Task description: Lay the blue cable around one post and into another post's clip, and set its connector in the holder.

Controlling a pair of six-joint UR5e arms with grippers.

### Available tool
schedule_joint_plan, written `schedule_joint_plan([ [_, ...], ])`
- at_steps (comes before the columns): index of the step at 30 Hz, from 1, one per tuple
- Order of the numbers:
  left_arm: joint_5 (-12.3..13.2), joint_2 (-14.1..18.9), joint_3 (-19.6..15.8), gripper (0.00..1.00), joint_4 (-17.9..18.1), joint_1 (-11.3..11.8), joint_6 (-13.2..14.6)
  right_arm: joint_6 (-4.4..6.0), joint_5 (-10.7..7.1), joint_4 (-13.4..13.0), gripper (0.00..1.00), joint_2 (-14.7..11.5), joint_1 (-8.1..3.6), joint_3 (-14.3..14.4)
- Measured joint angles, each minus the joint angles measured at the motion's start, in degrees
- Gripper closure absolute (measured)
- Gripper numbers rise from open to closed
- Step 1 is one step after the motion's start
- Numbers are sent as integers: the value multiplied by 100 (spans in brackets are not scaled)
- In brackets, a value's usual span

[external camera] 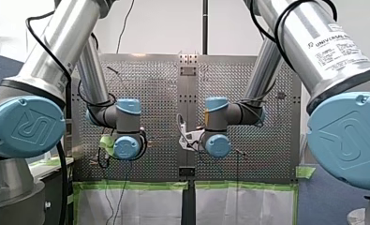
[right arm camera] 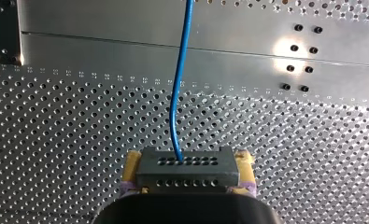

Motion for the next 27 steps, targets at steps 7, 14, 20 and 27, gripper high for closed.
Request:
schedule_joint_plan([
  [7, 1, 0, 0, 0, 1, 0, 0, 2, 0, 2, 100, 0, 0, 2],
  [14, 0, 0, 0, 0, 1, 0, 0, 2, 0, 2, 100, 1, 0, 2],
  [20, 3, -3, -3, 0, -1, -3, -2, 2, 0, 2, 100, 1, 0, 2],
  [27, 25, -49, -41, 0, -209, -95, -243, -29, 24, 183, 100, 33, 32, 122],
])
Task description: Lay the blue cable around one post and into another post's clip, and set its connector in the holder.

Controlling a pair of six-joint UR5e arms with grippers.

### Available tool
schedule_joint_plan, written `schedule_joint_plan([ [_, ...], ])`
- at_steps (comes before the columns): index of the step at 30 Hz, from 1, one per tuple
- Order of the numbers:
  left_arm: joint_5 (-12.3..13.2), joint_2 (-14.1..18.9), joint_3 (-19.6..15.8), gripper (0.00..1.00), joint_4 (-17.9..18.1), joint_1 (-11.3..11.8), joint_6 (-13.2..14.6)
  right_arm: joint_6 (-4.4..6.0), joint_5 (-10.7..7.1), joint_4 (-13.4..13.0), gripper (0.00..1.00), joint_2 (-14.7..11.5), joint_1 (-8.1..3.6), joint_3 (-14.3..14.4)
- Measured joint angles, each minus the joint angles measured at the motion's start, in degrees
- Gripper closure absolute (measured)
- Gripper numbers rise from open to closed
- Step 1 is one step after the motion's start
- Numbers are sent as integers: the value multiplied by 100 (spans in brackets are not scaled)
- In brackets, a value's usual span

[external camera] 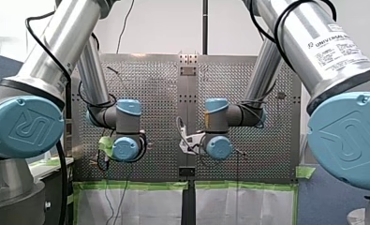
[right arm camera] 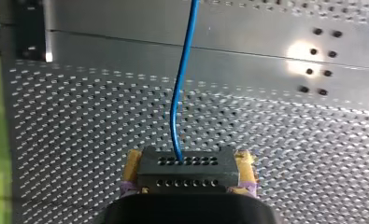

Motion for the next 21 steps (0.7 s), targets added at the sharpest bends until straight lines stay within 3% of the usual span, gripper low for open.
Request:
schedule_joint_plan([
  [8, 2, -3, -3, 0, -52, -10, -258, -4, 2, 341, 100, 3, 3, 28],
  [21, -12, -8, 21, 0, -50, 11, -273, -3, 7, 379, 100, 15, -1, 18],
])
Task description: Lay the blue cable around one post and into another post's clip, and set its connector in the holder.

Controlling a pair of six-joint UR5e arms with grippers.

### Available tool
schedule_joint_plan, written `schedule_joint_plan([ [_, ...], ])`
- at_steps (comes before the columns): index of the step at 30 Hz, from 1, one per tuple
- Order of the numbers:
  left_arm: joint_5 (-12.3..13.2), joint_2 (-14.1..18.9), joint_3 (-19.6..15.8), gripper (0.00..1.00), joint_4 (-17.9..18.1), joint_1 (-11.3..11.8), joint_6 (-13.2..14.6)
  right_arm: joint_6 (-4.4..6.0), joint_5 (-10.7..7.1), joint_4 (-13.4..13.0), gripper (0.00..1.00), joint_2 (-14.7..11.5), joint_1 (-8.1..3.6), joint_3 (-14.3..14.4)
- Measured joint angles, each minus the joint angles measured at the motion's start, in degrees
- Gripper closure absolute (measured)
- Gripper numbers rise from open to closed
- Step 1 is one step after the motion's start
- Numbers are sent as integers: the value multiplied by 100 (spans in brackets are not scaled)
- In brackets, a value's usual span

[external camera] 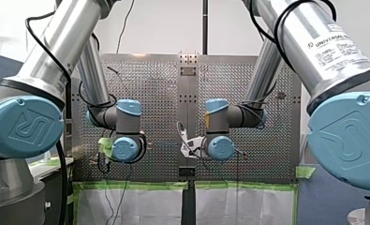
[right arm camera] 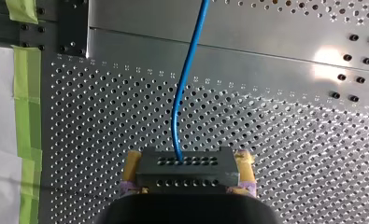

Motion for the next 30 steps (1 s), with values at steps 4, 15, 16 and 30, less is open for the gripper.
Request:
schedule_joint_plan([
  [4, -44, 99, 75, 0, -88, -1, -18, 47, 44, 26, 100, -15, 26, -115],
  [15, -73, 579, 97, 0, -490, -28, 78, 461, 35, 105, 100, -401, 113, -223],
  [16, -73, 633, 98, 0, -503, -28, 72, 501, 36, 124, 100, -414, 116, -222],
  [30, -117, 930, 101, 0, -677, 37, -138, 562, 34, 184, 100, -531, 122, -315],
])
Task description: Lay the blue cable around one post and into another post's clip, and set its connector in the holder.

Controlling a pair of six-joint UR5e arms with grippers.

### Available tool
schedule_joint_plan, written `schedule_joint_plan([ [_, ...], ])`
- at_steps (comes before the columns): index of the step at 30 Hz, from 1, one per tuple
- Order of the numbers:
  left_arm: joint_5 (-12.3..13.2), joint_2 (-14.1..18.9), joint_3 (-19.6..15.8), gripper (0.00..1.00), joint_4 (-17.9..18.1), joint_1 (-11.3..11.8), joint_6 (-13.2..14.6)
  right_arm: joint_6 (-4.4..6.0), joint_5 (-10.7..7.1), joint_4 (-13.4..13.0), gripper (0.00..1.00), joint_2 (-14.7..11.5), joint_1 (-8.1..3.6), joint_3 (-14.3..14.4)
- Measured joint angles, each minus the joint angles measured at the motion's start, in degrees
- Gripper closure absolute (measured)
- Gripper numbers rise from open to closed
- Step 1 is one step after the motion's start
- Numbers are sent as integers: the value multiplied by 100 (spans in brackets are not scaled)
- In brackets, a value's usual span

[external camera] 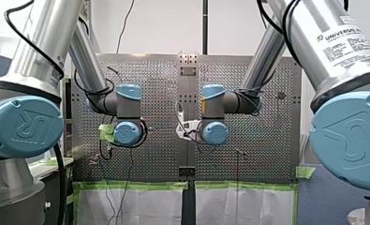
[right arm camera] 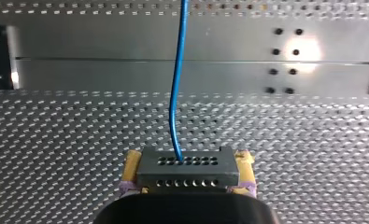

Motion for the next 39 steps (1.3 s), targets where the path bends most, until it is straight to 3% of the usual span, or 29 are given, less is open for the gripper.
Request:
schedule_joint_plan([
  [8, -303, 379, 202, 0, -370, 170, 43, 0, -62, 138, 100, -327, -22, -313],
  [13, -507, 654, 446, 0, -648, 279, 76, -33, -141, 361, 100, -585, -55, -569],
  [22, -540, 1100, 706, 0, -1090, 428, -16, -187, -215, 797, 100, -1023, -72, -1009],
  [29, -517, 1474, 1073, 0, -1464, 537, -46, -225, -323, 1172, 100, -1383, -102, -1384],
  [39, -520, 2037, 1635, 0, -2027, 790, -57, -243, -510, 1739, 100, -1474, -152, -1853],
])
